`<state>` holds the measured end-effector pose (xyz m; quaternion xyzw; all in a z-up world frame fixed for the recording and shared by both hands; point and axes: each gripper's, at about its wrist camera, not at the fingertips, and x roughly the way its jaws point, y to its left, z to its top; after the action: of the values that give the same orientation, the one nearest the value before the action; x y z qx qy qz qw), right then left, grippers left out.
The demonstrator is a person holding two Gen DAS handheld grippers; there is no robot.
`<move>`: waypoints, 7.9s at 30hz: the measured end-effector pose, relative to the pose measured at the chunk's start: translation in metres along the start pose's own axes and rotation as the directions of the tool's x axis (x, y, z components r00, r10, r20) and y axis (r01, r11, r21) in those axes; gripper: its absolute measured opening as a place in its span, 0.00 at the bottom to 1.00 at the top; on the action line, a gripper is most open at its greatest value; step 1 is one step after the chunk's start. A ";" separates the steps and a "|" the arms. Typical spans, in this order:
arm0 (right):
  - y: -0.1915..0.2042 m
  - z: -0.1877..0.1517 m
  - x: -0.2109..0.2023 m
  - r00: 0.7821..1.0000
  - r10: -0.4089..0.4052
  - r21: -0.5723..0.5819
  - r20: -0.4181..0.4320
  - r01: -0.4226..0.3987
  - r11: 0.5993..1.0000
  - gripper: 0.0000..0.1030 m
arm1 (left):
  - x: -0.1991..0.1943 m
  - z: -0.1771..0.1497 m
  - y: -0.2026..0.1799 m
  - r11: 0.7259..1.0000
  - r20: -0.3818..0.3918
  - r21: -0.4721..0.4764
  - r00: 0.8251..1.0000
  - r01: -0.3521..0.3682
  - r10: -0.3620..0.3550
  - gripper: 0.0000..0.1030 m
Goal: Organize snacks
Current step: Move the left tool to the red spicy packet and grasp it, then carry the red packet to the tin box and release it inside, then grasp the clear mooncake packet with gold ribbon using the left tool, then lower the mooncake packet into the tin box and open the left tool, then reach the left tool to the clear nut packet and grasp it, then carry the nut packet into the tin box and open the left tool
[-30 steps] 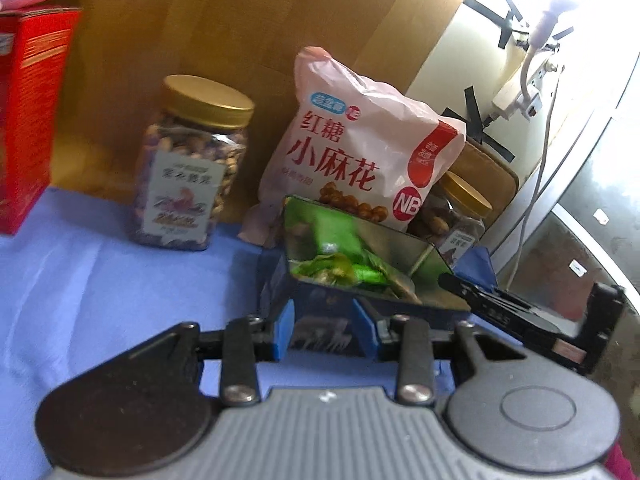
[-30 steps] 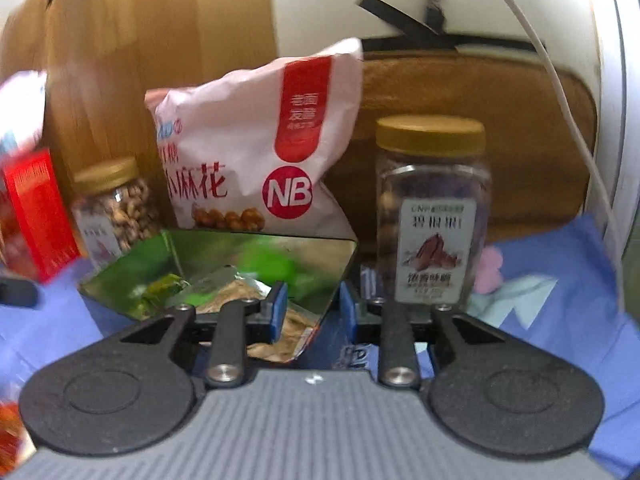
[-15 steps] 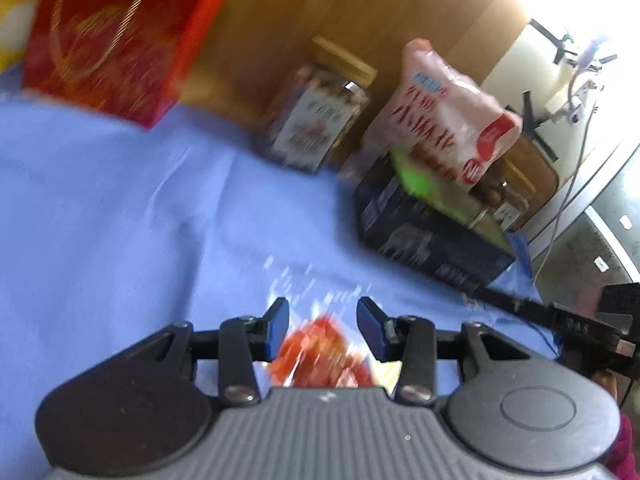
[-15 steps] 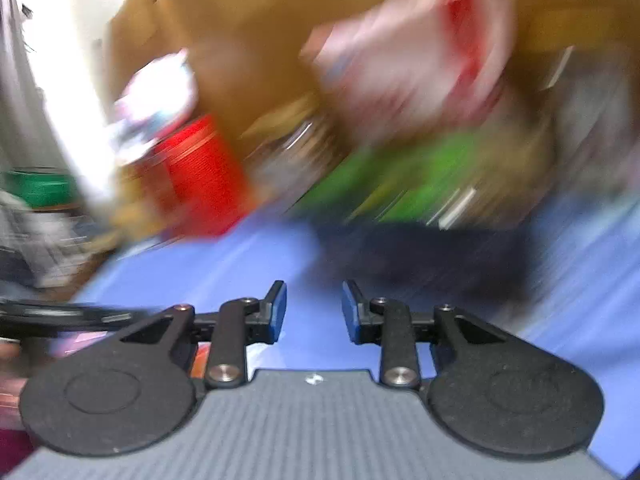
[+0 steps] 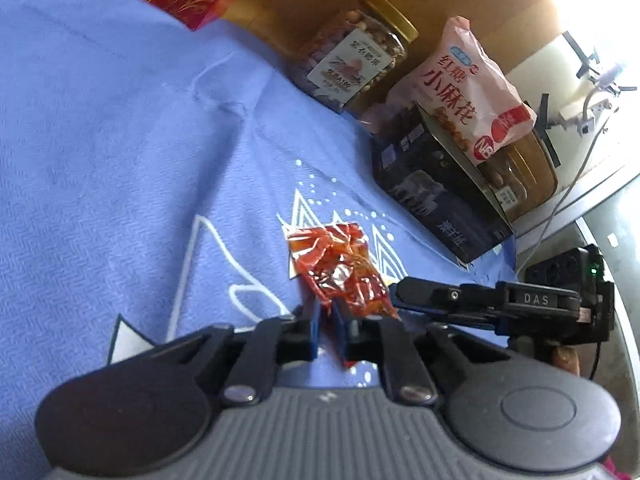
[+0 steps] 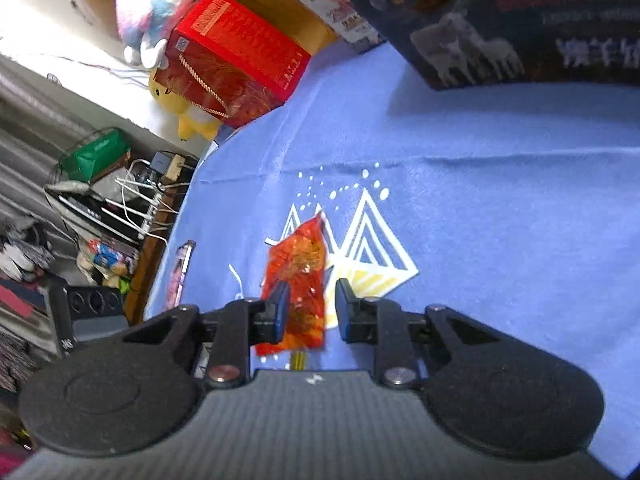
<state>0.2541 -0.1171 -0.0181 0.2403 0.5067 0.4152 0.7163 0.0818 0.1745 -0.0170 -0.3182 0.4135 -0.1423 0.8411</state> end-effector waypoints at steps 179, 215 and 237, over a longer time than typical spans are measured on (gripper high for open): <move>0.008 0.015 -0.104 0.676 -0.265 -0.201 0.688 0.529 0.825 0.49 | 0.095 0.070 -0.180 0.868 0.162 0.489 0.987 -0.088 0.009 0.52; 0.076 -0.136 -0.023 0.975 -0.091 -0.398 0.202 0.167 0.902 0.33 | 0.012 -0.022 -0.086 0.944 -0.020 0.325 0.998 0.055 -0.051 0.42; 0.070 -0.129 -0.027 0.935 -0.206 -0.479 0.290 0.328 0.814 0.29 | 0.008 -0.043 -0.054 0.978 -0.114 0.175 0.989 0.115 -0.096 0.35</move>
<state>0.1060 -0.1119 0.0023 0.0088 0.3201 0.4014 0.8581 0.0543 0.1115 -0.0066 -0.2540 0.4252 -0.2401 0.8349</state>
